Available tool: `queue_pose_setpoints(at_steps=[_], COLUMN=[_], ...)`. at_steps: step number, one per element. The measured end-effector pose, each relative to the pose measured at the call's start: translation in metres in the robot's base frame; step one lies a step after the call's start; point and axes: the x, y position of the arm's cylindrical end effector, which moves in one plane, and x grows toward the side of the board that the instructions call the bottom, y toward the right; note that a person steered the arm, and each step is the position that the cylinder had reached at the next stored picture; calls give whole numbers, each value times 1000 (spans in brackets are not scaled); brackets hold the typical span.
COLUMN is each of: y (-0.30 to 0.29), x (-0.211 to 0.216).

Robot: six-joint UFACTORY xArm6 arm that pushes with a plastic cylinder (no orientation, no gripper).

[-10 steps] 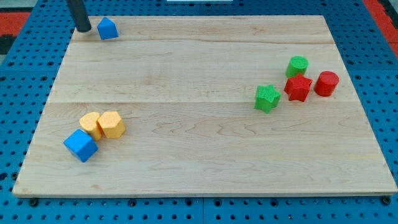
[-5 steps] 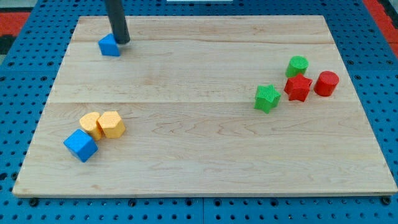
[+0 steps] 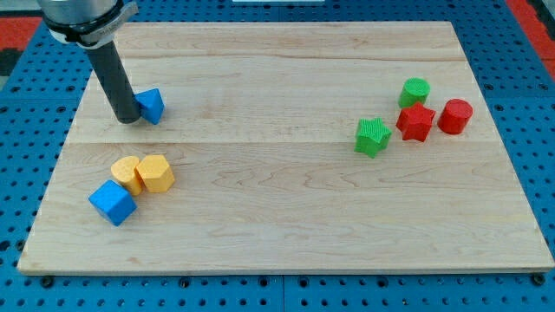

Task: Slide blue triangle to group of blocks

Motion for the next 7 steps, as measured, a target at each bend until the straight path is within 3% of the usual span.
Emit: queue_pose_setpoints(at_steps=[1, 2, 3, 4, 5, 6, 7], y=[-12, 51, 45, 42, 30, -12, 4], x=[-57, -43, 33, 30, -6, 3, 58])
